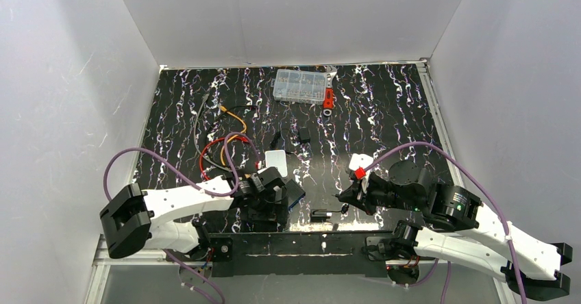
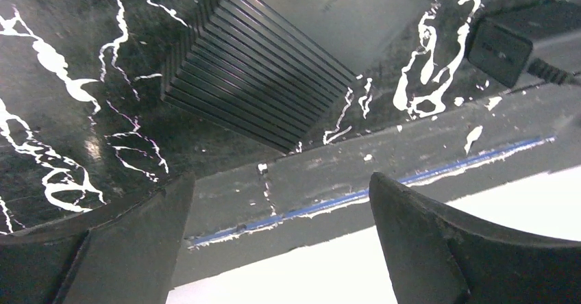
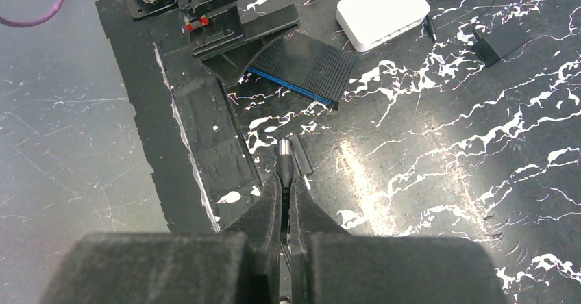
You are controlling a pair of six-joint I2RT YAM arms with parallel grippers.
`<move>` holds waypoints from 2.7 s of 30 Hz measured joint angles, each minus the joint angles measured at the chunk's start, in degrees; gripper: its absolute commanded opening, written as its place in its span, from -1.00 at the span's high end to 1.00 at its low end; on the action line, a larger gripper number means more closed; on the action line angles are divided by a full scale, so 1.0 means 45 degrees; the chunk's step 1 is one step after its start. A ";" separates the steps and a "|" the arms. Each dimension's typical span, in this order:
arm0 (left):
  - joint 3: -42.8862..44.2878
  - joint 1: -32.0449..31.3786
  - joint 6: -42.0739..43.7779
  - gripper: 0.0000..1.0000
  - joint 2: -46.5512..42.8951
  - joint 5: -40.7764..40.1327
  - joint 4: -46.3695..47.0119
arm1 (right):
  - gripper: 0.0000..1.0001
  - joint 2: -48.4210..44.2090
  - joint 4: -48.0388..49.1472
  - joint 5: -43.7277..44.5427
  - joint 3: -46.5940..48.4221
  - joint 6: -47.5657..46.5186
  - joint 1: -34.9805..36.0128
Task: Insert the plug into the switch port
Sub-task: Insert the connector into the switch port.
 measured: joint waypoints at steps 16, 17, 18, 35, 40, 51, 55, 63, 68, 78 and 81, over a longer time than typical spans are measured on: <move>0.0172 0.0000 -0.0132 -0.96 0.1736 -0.1914 -0.0152 | 0.97 -0.0181 0.0064 -0.0024 -0.0057 0.0039 0.0000; 0.0187 0.0000 -0.0123 -0.96 0.1741 -0.2010 -0.0168 | 0.97 -0.0217 0.0074 -0.0024 -0.0065 0.0059 0.0000; 0.0223 0.0000 -0.0091 -0.96 0.1760 -0.2129 -0.0210 | 0.97 -0.0240 0.0083 -0.0026 -0.0081 0.0083 0.0000; 0.1554 0.0758 0.2619 -0.96 0.2733 -0.4498 -0.0793 | 0.97 0.0066 0.0369 -0.0032 -0.0209 0.0257 0.0000; 0.1408 0.2017 0.3192 -0.96 0.2557 -0.4626 -0.0610 | 0.97 0.0218 0.0371 0.0315 -0.0204 0.0236 0.0000; 0.1005 0.3847 0.4004 -0.97 0.2175 -0.4778 0.0222 | 0.97 0.1326 0.0867 0.3720 -0.0084 -0.0483 -0.0008; 0.1019 0.3959 0.4258 -0.96 0.2152 -0.4719 0.0447 | 0.97 0.1830 0.1077 0.5272 0.0367 -0.1333 -0.0327; 0.1039 0.3959 0.4753 -0.96 0.1345 -0.3017 0.0785 | 0.97 0.2327 0.1902 0.6539 0.1719 -0.3300 -0.2187; 0.1021 0.3959 0.4823 -0.97 0.1335 -0.1958 0.1201 | 0.97 0.2795 0.2511 0.6484 0.1799 -0.3975 -0.2518; 0.0834 0.4517 0.5005 -0.96 0.1530 -0.1351 0.2131 | 0.97 0.4526 0.3911 0.4813 -0.0062 -0.3248 -0.2890; 0.0730 0.4997 0.5123 -0.96 0.1635 -0.1130 0.2311 | 0.97 0.5084 0.4216 0.4395 -0.0603 -0.2704 -0.2985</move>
